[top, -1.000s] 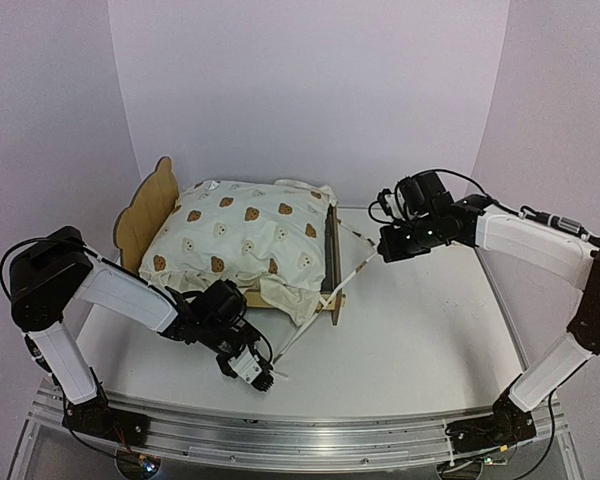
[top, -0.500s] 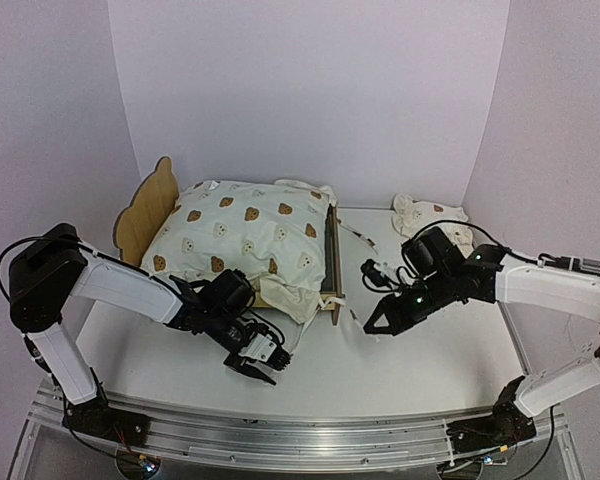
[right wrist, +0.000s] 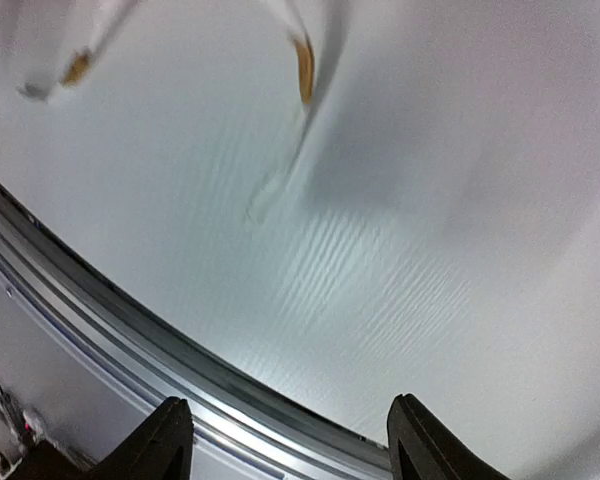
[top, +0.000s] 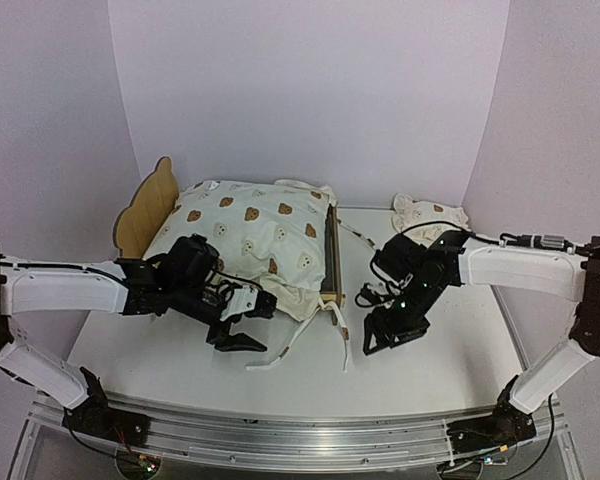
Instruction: Set up the pet bed
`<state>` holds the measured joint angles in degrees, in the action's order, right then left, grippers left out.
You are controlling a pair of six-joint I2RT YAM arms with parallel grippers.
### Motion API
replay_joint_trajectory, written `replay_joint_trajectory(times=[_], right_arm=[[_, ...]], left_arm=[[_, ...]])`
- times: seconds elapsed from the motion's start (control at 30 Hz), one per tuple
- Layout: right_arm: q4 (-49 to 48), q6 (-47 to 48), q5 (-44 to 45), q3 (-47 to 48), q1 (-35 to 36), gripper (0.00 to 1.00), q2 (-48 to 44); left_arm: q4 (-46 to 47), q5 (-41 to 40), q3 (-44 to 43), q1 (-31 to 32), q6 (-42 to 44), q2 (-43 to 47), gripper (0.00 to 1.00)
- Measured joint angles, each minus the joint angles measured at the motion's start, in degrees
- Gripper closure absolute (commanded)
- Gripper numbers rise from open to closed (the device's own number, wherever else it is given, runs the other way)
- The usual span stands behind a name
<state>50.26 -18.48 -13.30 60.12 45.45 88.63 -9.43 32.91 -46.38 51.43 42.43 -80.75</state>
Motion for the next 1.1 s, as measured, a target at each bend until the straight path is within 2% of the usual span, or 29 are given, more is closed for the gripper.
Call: replay_joint_trajectory(times=[0.2, 0.4, 0.53, 0.63, 0.77, 0.9, 1.03, 1.1], right_arm=[[-2.4, -5.2, 11.2, 17.4, 0.0, 0.34, 4.2], [-5.0, -8.2, 23.0, 36.8, -0.5, 0.39, 18.9], [-6.3, -8.2, 28.2, 45.1, -1.4, 0.45, 28.1], [-6.4, -8.1, 32.1, 47.5, -2.4, 0.49, 32.3], [-6.0, -7.4, 34.8, 48.9, -4.2, 0.66, 35.5], [-7.0, -7.8, 33.9, 48.8, -5.6, 0.8, 36.2], [-10.2, -9.4, 34.6, 45.6, -5.8, 0.84, 35.0], [-12.2, -10.2, 35.4, 42.3, -6.0, 0.84, 33.1]], left_arm=[[-2.4, -8.0, -0.1, -6.2, -11.1, 11.1, 0.28], [-2.6, -13.9, -1.7, -20.5, -24.3, 19.5, 0.28], [-2.7, -17.1, -3.9, -28.8, -30.8, 24.8, 0.26], [-2.5, -19.6, -6.6, -34.0, -34.2, 28.4, 0.22], [-1.4, -25.0, -7.6, -39.1, -36.6, 31.8, 0.19], [-0.7, -30.2, -5.9, -42.3, -37.7, 32.9, 0.19], [-1.2, -31.2, -2.6, -43.0, -38.6, 32.8, 0.18], [-1.5, -28.0, -1.8, -43.1, -38.3, 32.8, 0.17]])
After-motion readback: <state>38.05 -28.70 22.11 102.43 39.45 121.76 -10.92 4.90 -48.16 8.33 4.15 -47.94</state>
